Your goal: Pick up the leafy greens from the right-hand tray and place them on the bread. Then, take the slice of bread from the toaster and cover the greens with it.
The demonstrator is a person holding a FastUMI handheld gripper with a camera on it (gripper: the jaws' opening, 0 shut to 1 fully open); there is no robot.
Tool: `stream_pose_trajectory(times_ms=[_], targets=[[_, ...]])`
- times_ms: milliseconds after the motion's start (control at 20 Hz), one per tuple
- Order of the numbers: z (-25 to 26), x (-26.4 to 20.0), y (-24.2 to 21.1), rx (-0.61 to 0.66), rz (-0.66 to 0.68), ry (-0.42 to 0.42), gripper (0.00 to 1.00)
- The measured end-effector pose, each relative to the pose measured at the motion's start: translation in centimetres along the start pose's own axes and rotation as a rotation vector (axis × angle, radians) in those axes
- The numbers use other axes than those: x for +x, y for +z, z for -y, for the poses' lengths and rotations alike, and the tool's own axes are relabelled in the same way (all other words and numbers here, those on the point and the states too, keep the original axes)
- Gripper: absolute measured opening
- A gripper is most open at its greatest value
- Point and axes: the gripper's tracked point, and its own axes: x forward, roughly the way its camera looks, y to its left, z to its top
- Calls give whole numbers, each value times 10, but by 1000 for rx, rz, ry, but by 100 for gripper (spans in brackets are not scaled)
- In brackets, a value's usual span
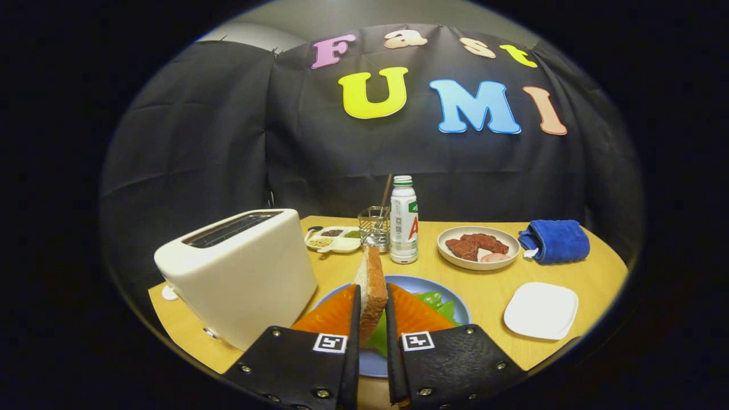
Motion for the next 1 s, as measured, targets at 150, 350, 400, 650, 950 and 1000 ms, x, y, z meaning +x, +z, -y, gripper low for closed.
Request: stream_pose_trajectory(times_ms=[150,350,400,650,950,1000], targets=[[9,1,-3,18,-14,-1,21],[22,5,-10,-22,-30,-24,32],[28,5,-12,-32,-42,-34,36],[45,12,-27,1,-98,-14,43],[73,1,-3,-22,0,-35,47],[78,-4,4,-29,25,-32,47]])
